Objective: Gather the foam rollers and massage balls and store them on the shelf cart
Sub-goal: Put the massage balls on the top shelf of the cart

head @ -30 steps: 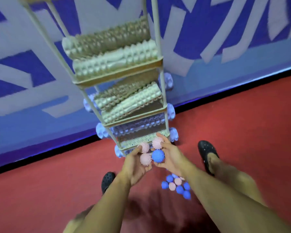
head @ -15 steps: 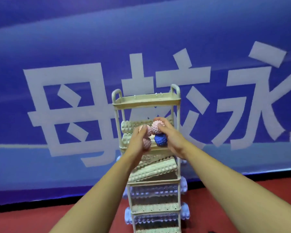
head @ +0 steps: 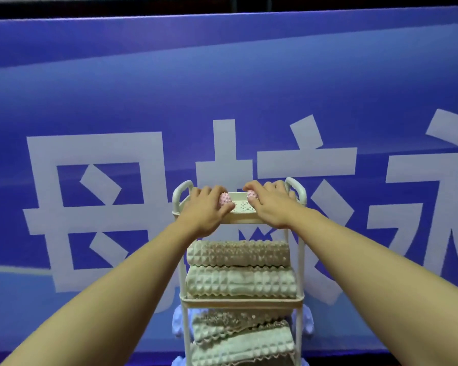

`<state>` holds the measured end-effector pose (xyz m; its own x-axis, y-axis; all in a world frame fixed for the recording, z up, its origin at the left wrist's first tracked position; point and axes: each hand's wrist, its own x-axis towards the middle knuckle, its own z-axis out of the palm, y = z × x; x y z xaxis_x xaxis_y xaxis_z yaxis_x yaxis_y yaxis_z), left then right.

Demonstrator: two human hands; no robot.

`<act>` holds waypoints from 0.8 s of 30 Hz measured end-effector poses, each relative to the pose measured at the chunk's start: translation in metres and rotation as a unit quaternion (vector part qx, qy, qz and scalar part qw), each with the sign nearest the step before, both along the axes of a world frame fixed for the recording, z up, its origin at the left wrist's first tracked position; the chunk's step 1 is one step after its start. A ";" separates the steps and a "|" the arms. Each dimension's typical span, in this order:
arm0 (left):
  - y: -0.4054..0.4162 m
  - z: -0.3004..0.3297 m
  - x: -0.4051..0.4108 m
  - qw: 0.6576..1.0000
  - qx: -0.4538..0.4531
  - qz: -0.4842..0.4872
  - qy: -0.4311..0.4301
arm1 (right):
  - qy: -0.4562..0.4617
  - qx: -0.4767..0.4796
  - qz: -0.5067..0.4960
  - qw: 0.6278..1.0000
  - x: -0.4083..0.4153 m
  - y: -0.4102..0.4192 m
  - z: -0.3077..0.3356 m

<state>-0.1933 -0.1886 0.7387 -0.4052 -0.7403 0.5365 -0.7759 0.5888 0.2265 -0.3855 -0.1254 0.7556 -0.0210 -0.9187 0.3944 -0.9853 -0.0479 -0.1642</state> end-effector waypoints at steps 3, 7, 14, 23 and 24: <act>-0.020 0.000 -0.007 0.999 -0.017 0.014 -0.047 | 0.015 0.037 0.004 0.999 -0.006 -0.021 -0.010; -0.030 -0.008 -0.011 0.999 0.010 -0.001 -0.047 | -0.027 0.049 0.037 0.998 -0.009 -0.035 -0.018; -0.019 -0.021 -0.005 0.997 -0.060 -0.028 0.025 | -0.011 -0.141 -0.020 0.990 -0.011 -0.022 -0.026; 0.007 -0.036 -0.001 0.996 -0.086 -0.024 0.027 | 0.008 -0.154 0.004 0.988 -0.018 0.007 -0.052; 0.016 -0.041 0.001 0.994 -0.102 -0.022 0.042 | 0.006 -0.167 0.012 0.986 -0.017 0.012 -0.058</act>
<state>-0.1927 -0.1727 0.6974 -0.3833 -0.5952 0.7063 -0.7313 0.6626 0.1615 -0.4023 -0.1133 0.6973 0.0054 -0.7380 0.6748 -0.9852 -0.1196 -0.1230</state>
